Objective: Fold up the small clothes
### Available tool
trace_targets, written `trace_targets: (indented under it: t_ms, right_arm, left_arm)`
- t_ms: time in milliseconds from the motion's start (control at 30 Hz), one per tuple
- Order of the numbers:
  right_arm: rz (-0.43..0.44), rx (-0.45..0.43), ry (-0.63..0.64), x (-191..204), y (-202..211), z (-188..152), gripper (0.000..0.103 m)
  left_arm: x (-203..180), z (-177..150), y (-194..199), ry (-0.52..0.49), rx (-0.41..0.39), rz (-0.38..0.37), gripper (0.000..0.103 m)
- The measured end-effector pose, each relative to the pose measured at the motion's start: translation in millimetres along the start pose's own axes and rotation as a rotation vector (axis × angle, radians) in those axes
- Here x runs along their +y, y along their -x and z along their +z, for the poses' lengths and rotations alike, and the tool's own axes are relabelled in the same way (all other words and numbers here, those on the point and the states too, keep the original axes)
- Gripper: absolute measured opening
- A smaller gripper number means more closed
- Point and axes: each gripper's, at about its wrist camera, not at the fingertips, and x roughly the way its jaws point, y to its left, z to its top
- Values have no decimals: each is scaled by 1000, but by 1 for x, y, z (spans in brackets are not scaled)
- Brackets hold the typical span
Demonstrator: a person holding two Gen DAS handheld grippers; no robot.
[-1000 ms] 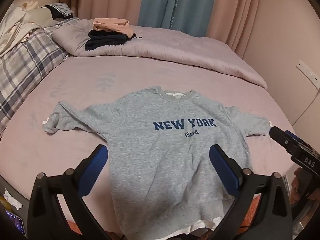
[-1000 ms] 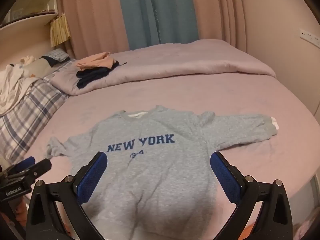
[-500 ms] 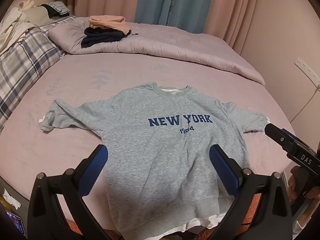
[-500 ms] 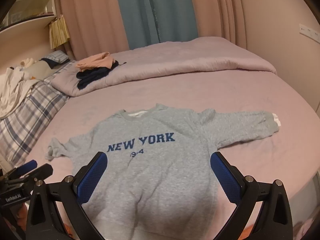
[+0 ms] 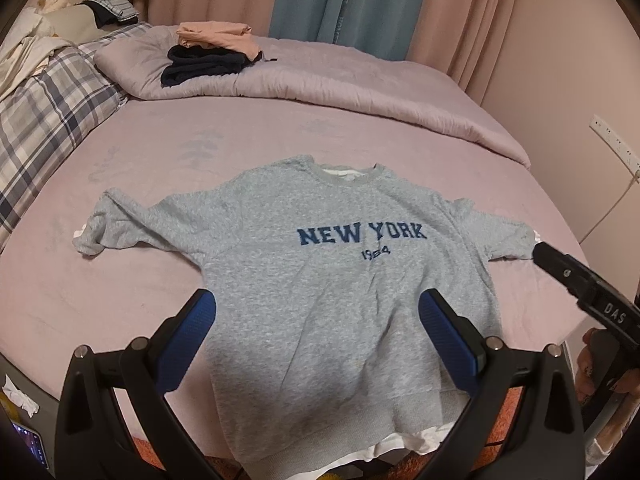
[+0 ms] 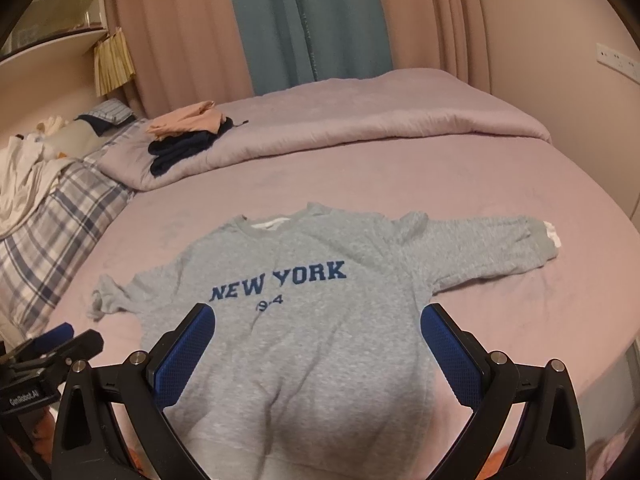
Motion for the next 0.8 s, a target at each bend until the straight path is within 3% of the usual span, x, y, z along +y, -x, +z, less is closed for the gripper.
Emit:
trace_targets:
  t_ms: [800]
  right_arm:
    - [-19,40,15,5,-12,-4,102]
  left_arm:
    - [9,-2,-4,14,3,29,101]
